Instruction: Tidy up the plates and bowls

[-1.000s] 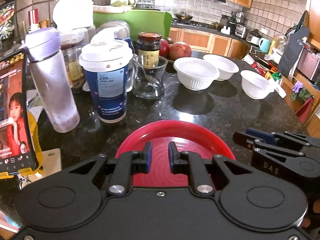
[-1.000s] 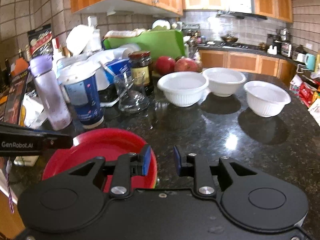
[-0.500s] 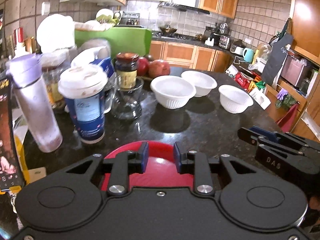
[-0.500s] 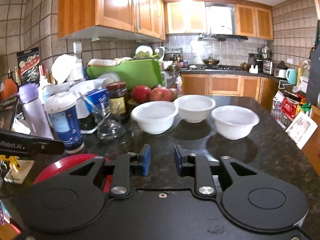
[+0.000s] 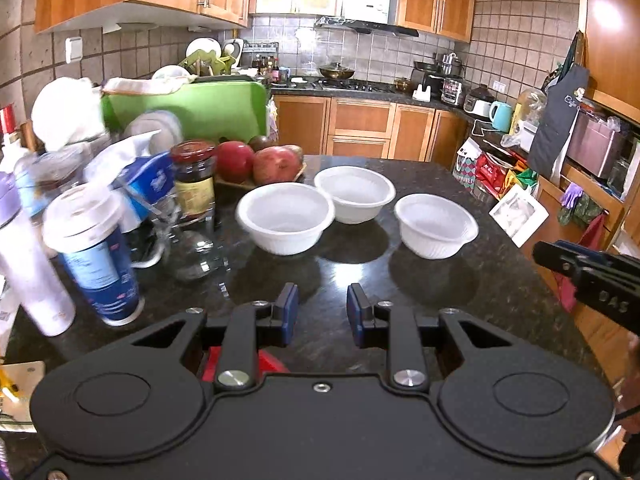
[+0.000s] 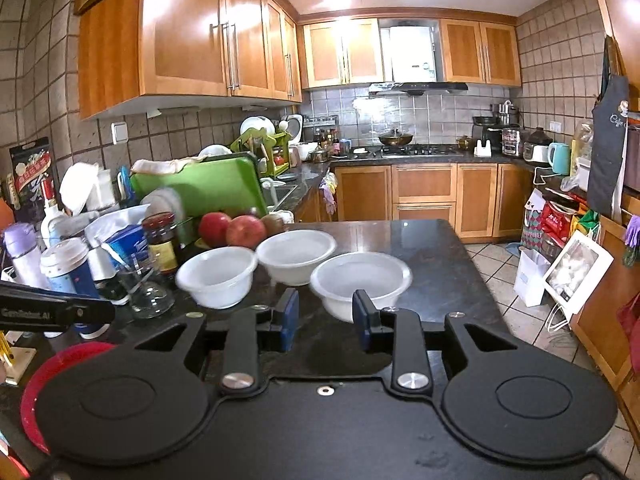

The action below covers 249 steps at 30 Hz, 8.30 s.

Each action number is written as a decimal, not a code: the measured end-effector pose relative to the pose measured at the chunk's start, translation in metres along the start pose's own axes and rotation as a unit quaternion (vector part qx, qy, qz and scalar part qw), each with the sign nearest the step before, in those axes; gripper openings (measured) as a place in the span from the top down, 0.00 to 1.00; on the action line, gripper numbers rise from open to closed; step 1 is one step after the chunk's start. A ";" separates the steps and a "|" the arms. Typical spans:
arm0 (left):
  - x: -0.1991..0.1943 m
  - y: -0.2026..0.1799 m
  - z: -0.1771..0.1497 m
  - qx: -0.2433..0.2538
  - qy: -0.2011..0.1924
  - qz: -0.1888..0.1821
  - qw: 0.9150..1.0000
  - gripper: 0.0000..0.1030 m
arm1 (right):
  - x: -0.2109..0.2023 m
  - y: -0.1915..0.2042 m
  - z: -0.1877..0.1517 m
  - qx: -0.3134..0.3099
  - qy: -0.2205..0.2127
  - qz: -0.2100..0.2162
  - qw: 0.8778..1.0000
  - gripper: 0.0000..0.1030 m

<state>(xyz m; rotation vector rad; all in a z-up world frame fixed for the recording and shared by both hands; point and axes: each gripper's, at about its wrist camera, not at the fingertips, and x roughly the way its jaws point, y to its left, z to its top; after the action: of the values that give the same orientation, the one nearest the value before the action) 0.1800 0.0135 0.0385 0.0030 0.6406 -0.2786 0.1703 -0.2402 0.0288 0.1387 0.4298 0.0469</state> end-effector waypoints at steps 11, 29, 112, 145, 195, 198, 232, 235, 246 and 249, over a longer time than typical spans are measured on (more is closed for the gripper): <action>0.049 -0.060 0.027 -0.004 0.031 0.030 0.999 0.64 | 0.035 -0.095 0.036 -0.006 0.029 0.016 0.999 0.66; 0.136 -0.092 0.079 -0.053 0.120 0.056 0.990 0.66 | 0.198 -0.148 0.085 0.042 0.190 0.132 0.972 0.65; 0.065 -0.058 -0.011 0.033 0.237 -0.054 0.970 0.78 | 0.070 -0.044 -0.021 -0.002 0.284 0.124 0.951 0.76; 0.063 0.026 0.087 -0.030 0.116 0.055 0.991 0.78 | 0.095 0.006 0.109 0.023 0.236 0.205 0.950 0.73; 0.224 0.081 0.113 -0.050 0.214 0.092 0.971 0.77 | 0.308 0.083 0.084 0.038 0.342 0.134 0.929 0.73; 0.228 0.081 0.110 -0.047 0.219 0.088 0.970 0.77 | 0.314 0.084 0.079 0.038 0.349 0.130 0.927 0.73; 0.168 -0.003 0.059 0.061 0.267 0.008 0.962 0.78 | 0.233 0.030 0.033 -0.015 0.394 0.117 0.911 0.82; 0.172 -0.012 0.056 0.075 0.262 0.018 0.962 0.78 | 0.230 0.024 0.032 -0.007 0.391 0.112 0.913 0.82; 0.177 -0.015 0.063 0.058 0.254 0.030 0.965 0.78 | 0.224 0.021 0.042 -0.012 0.371 0.106 0.922 0.82; 0.167 -0.017 0.068 0.057 0.245 0.030 0.967 0.79 | 0.219 0.023 0.048 -0.017 0.363 0.105 0.926 0.82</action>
<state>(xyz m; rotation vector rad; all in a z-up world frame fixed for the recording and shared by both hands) 0.3434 -0.0510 -0.0042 0.2069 1.1142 -0.2558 0.3888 -0.2069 -0.0149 0.1293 1.1559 0.3249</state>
